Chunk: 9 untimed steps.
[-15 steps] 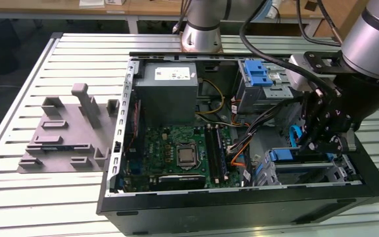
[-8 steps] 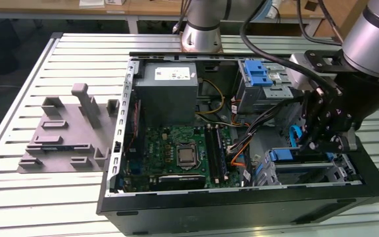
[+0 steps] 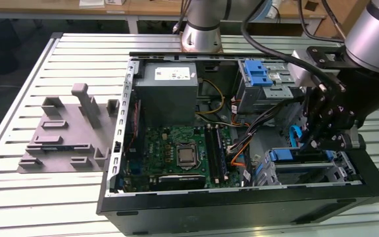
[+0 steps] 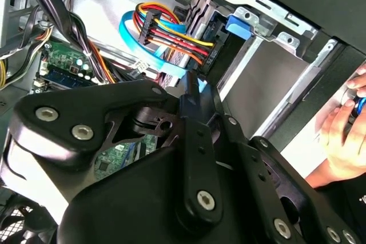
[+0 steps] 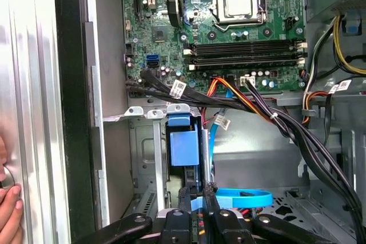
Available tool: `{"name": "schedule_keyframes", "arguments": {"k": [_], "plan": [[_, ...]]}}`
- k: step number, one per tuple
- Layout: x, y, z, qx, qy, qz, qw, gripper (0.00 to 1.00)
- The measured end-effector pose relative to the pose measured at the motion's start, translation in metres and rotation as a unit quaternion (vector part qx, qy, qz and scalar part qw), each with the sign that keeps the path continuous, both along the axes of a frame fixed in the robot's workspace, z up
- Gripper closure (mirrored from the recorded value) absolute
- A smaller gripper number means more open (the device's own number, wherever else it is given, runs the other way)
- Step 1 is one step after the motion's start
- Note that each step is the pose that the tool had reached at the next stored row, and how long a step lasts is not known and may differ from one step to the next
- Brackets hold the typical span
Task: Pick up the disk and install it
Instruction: 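Insert the second disk wire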
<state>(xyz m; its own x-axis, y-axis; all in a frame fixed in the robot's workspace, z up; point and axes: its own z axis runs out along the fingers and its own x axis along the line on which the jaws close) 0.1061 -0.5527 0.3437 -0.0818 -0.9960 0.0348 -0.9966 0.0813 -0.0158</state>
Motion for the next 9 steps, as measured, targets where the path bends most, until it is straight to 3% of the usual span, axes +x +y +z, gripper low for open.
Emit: {"name": "schedule_keyframes", "arguments": {"k": [4, 7, 9], "plan": [[0.0, 0.0, 0.0028, 0.0001, 0.0, 0.0, 1.0, 0.78], [0.0, 0.0, 0.003, 0.0001, 0.0, 0.0, 1.0, 0.89], [0.0, 0.0, 0.003, 0.0, 0.0, 0.0, 1.0, 0.89]]}}
